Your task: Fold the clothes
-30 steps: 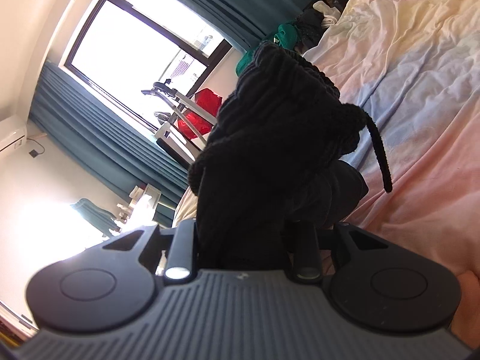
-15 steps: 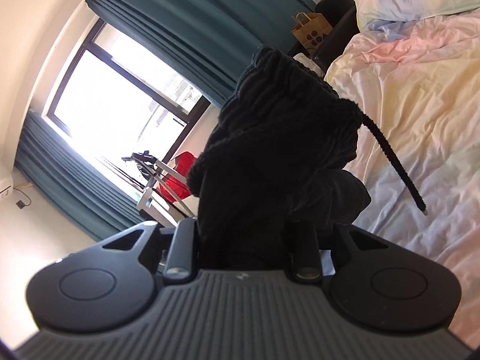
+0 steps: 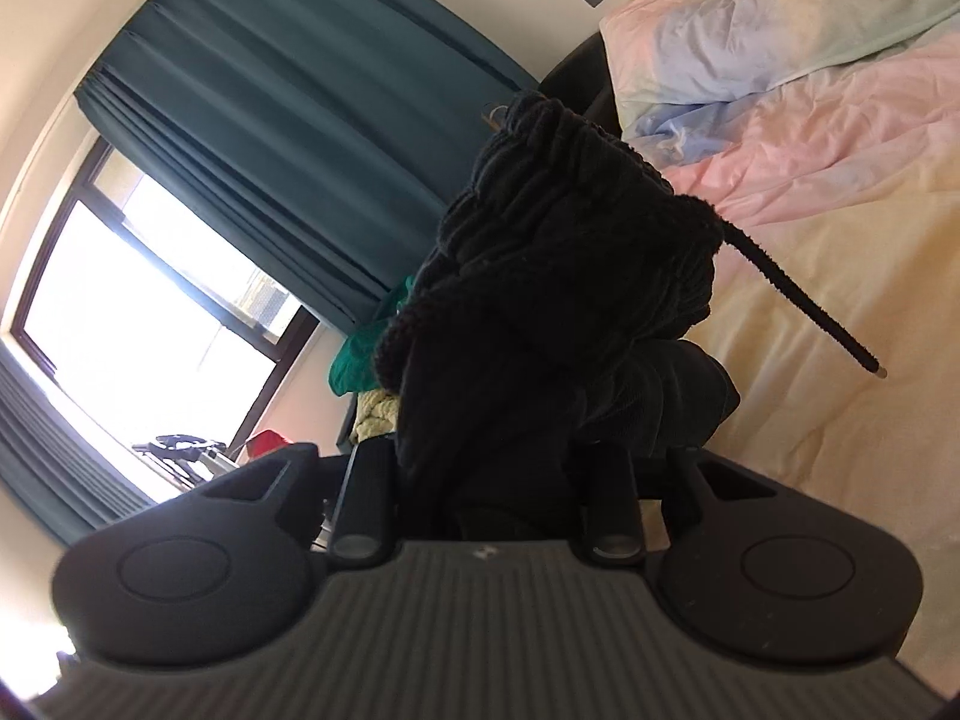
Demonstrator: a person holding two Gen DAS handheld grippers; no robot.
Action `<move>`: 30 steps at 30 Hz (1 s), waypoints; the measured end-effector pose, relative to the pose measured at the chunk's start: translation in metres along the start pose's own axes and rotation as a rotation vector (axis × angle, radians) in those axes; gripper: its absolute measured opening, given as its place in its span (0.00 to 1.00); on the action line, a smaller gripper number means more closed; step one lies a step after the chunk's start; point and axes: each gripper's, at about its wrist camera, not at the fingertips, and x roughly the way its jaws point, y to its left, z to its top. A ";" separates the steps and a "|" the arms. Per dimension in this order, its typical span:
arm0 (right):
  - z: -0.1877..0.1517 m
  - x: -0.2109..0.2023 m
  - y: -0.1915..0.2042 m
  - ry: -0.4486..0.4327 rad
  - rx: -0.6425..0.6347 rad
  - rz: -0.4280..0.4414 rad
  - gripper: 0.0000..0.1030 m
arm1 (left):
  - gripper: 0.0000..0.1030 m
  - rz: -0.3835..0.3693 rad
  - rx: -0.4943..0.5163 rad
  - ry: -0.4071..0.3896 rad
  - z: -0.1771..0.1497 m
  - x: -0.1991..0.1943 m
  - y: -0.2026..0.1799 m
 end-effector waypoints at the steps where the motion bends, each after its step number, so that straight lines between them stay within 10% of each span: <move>1: -0.005 0.003 -0.011 0.007 0.018 -0.013 0.31 | 0.45 0.005 0.011 0.005 -0.006 0.005 0.005; 18: -0.073 -0.031 -0.111 0.159 0.324 -0.093 0.50 | 0.58 0.119 0.230 0.043 -0.076 -0.049 0.025; 23: -0.063 -0.079 -0.067 0.121 0.157 -0.207 0.50 | 0.59 0.108 0.333 0.001 -0.075 -0.114 -0.011; 30: -0.042 -0.165 0.003 0.026 -0.136 -0.128 0.50 | 0.62 0.094 0.479 -0.082 -0.092 -0.209 -0.069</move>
